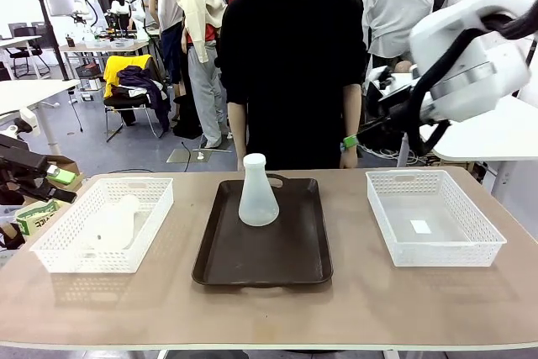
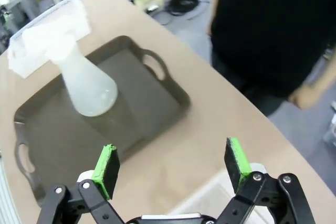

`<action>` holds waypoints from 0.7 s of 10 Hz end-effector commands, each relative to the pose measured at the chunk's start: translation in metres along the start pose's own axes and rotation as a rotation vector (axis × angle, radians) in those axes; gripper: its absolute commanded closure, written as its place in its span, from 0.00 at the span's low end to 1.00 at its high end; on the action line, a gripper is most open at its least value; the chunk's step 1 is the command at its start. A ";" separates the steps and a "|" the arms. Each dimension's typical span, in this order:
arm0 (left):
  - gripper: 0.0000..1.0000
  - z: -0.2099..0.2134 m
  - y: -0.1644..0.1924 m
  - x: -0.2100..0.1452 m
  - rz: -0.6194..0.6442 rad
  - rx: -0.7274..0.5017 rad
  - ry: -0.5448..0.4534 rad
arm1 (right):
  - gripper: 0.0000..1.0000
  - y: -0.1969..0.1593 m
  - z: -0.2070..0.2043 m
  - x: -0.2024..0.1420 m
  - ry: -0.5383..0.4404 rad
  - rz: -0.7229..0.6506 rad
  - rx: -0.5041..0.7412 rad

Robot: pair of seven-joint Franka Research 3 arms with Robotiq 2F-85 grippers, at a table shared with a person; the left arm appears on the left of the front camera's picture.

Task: Prepare the laboratory tools.
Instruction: Pick up the Big flask that the person points to.

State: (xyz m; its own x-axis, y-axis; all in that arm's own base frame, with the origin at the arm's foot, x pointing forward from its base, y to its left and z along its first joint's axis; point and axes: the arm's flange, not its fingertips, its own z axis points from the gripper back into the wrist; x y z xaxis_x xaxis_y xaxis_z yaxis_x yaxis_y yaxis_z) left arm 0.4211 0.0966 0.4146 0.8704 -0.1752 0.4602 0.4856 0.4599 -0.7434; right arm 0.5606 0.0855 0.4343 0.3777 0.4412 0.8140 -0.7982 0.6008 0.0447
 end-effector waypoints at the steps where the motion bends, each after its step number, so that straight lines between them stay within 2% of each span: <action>1: 0.00 0.002 -0.001 0.000 -0.005 -0.004 -0.001 | 0.00 0.012 0.025 -0.020 0.022 -0.079 -0.141; 4: 0.00 0.002 -0.001 0.000 -0.005 -0.004 -0.001 | 0.00 0.005 0.061 -0.050 -0.026 -0.177 -0.240; 7: 0.00 0.002 -0.001 0.000 -0.005 -0.004 -0.001 | 0.00 0.007 0.060 -0.052 -0.060 -0.191 -0.239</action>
State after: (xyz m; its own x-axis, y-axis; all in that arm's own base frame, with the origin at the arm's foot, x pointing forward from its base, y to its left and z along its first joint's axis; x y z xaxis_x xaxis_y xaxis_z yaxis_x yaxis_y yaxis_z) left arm 0.4210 0.0968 0.4146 0.8705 -0.1748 0.4601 0.4853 0.4602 -0.7434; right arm 0.5100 0.0201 0.4325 0.4984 0.2697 0.8239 -0.5736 0.8152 0.0802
